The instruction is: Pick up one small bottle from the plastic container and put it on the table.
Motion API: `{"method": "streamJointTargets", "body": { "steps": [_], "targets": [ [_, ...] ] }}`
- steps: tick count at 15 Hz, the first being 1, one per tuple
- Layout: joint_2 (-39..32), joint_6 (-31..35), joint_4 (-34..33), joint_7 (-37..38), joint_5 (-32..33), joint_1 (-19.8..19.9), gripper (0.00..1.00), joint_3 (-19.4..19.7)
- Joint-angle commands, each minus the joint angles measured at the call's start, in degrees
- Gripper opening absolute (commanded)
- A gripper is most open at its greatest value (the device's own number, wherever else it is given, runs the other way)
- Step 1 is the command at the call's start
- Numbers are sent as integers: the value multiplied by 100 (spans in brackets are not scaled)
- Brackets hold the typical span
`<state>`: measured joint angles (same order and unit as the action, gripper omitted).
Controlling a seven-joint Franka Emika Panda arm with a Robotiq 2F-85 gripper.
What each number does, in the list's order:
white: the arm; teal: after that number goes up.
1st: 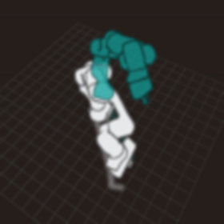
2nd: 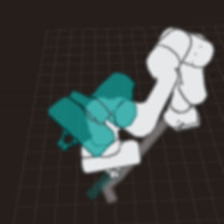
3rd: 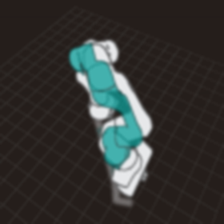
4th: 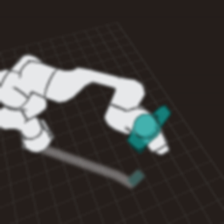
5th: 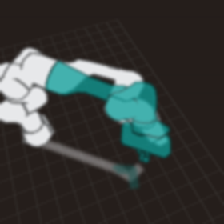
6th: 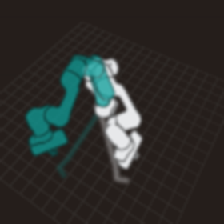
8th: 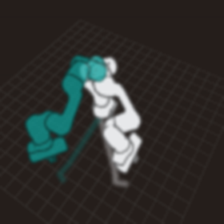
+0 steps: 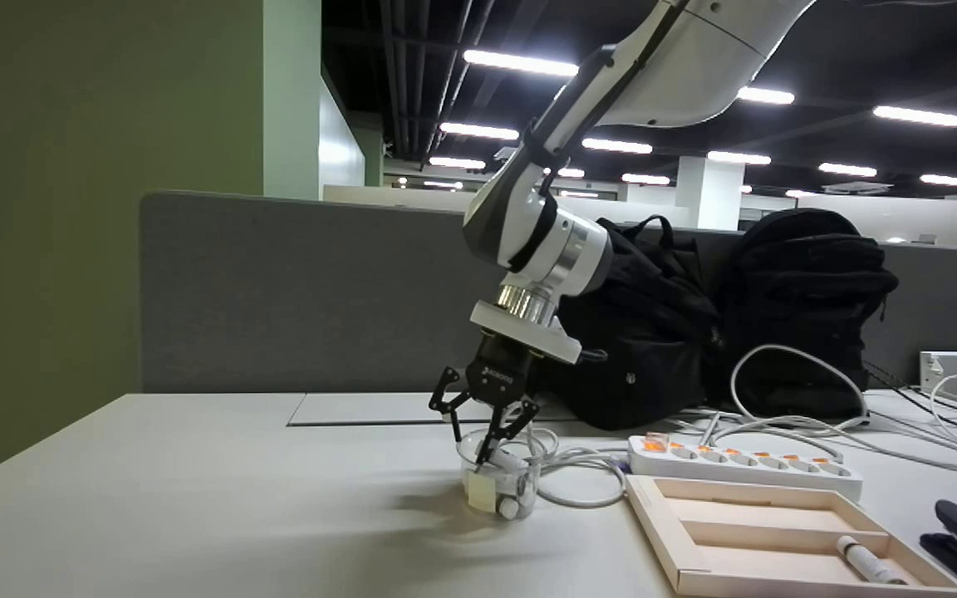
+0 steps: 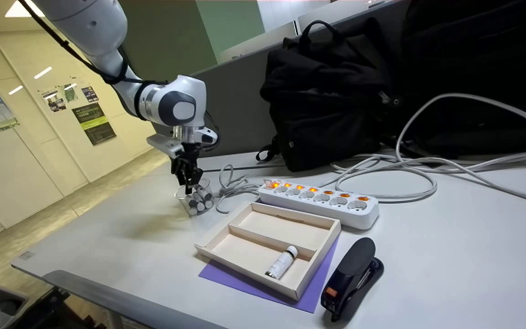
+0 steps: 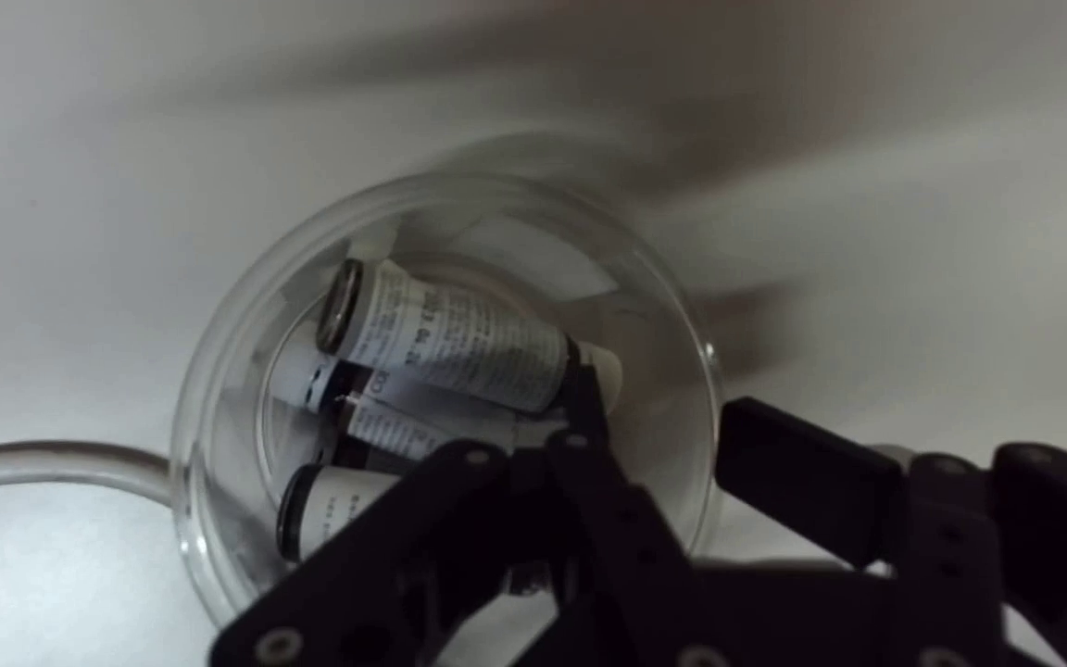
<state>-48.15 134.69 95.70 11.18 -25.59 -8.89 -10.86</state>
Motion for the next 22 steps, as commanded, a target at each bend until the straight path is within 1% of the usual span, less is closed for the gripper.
{"method": "streamJointTargets", "body": {
  "steps": [1, 2, 4, 6, 8, 10, 11, 15, 16, 18, 22],
  "targets": [
    [-59, -304, -131, -172, 329, -20, 63, 7],
    [26, -386, -78, -404, 483, -1, 68, -12],
    [174, -329, 13, -695, 922, -99, 82, 91],
    [351, 145, 198, -781, 1348, -237, 96, 206],
    [409, 389, 258, -937, 1793, -318, 100, 301],
    [442, 514, 308, -1302, 2114, -285, 100, 249],
    [447, 560, 323, -1533, 2200, -222, 100, 165],
    [437, 582, 402, -2278, 2220, -35, 99, -128],
    [393, 569, 368, -2476, 2193, 28, 74, -202],
    [302, 473, 289, -3005, 2088, 242, 73, -430],
    [239, 426, 237, -3668, 2172, 467, 43, -588]
  ]
}}
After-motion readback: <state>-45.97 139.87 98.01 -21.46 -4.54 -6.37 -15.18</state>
